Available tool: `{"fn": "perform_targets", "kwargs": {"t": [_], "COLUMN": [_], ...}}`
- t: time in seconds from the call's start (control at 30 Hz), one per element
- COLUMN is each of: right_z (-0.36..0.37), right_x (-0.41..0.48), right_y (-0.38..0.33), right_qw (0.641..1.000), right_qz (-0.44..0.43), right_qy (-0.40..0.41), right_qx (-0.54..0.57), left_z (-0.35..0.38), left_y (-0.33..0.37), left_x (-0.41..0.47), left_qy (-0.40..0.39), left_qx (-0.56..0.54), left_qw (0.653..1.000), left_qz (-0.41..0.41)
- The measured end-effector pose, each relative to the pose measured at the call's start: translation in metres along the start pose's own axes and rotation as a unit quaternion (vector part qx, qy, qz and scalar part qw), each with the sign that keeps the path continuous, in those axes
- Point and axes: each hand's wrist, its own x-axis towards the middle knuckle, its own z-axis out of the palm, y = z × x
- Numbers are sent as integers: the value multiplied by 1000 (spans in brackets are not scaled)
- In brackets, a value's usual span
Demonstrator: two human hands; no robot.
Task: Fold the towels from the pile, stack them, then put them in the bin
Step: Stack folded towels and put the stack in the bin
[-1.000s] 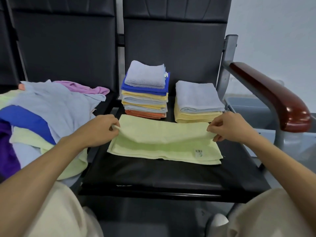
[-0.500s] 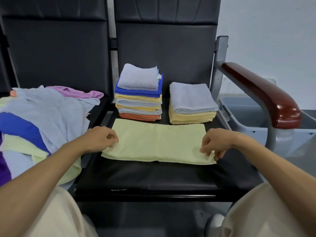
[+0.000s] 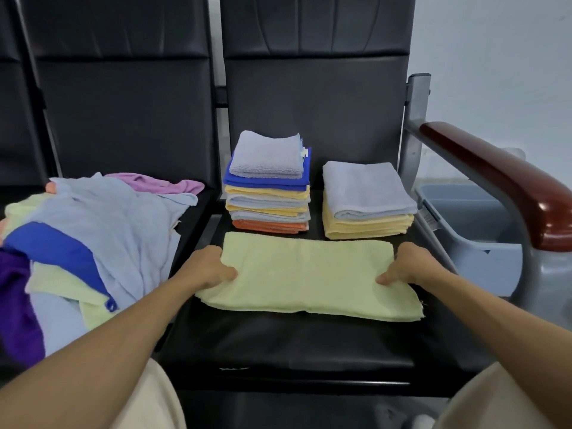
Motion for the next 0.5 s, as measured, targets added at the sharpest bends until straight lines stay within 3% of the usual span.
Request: {"fn": "perform_targets", "kwargs": {"t": [0.13, 0.33, 0.5], "right_z": [0, -11, -16], "right_x": [4, 14, 18], "right_y": [1, 22, 35], "right_qw": [992, 961, 935], "right_qz": [8, -1, -25], "right_qy": [-57, -129, -188], "right_qx": [108, 246, 299], "left_z": [2, 2, 9], "left_y": [12, 33, 84], "left_x": [-13, -27, -32], "left_qy": [-15, -37, -28], "left_qx": [-151, -368, -462], "left_qw": [988, 928, 886], "left_qz": [-15, -40, -28]}}
